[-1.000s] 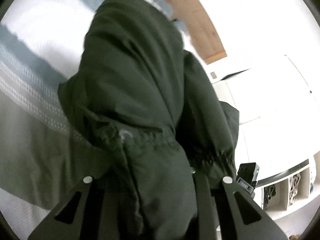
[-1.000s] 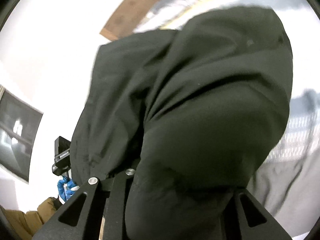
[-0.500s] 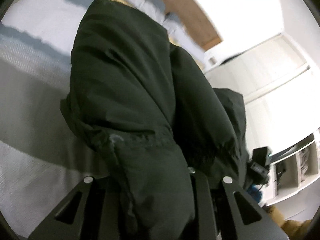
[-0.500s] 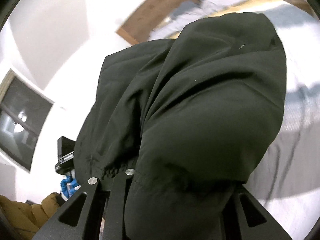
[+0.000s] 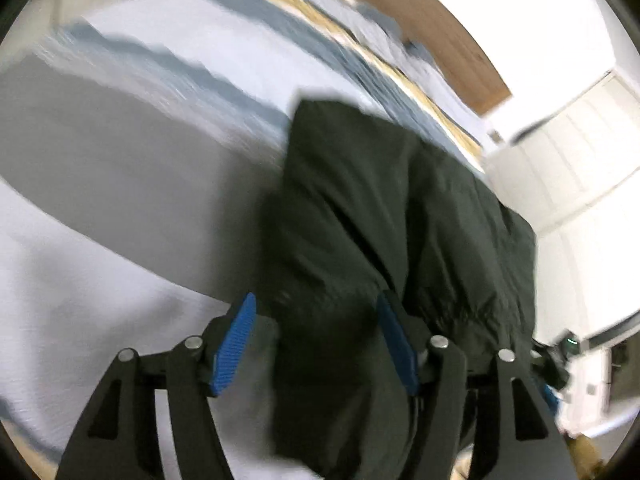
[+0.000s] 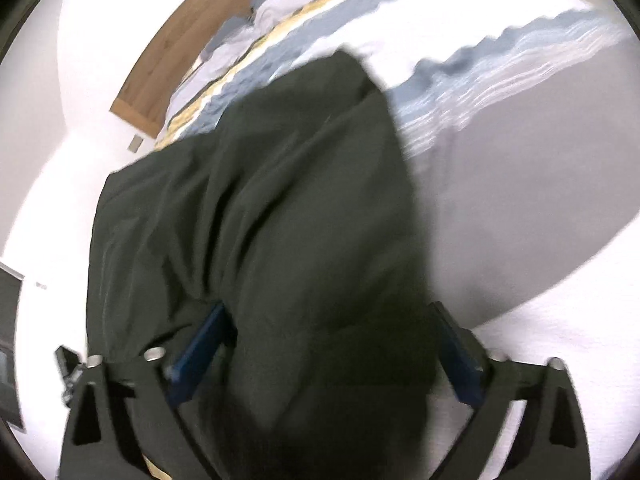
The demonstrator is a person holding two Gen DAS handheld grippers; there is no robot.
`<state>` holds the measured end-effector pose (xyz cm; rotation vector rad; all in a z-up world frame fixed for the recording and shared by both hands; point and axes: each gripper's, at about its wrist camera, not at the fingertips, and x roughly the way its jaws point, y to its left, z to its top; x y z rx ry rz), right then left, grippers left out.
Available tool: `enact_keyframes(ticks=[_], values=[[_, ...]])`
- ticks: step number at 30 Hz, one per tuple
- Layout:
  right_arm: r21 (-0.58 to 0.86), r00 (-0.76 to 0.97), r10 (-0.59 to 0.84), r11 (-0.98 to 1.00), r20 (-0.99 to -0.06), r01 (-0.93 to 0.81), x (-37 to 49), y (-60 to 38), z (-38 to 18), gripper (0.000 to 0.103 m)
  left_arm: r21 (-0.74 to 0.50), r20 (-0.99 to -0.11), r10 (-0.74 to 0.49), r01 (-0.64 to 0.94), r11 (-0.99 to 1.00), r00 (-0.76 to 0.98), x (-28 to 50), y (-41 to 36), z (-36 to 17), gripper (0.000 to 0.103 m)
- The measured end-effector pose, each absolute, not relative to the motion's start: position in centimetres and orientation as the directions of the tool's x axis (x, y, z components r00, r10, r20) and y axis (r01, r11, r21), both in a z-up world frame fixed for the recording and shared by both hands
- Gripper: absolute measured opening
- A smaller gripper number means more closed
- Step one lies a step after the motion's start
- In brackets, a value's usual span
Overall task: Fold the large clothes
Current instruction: 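Lower the coat onto the bed and press it flat with both grippers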
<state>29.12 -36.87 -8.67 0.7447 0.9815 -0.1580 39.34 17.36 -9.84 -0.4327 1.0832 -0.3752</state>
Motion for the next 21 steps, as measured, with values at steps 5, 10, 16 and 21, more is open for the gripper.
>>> enact_keyframes(ticks=[5, 10, 16, 21], values=[[0.289, 0.568, 0.000, 0.861, -0.823, 0.419, 24.9, -40.0, -3.5, 0.101, -0.408, -0.750, -0.428, 0.155, 0.899, 0.505, 36.9, 13.7, -2.2, 0.062], [0.248, 0.618, 0.043, 0.936, -0.785, 0.249, 23.5, -35.7, 0.1, 0.101, -0.331, -0.733, -0.405, 0.234, 0.914, 0.547, 33.9, 7.3, -0.2, 0.062], [0.189, 0.648, 0.079, 0.977, -0.757, 0.102, 26.8, -26.7, 0.2, 0.101, -0.205, -0.746, -0.350, 0.305, 0.930, 0.567, 34.9, -1.3, -0.8, 0.062], [0.127, 0.643, 0.052, 0.989, -0.764, 0.072, 30.9, -21.9, -1.7, 0.101, -0.124, -0.748, -0.325, 0.360, 0.925, 0.578, 39.6, -5.8, -1.7, 0.071]])
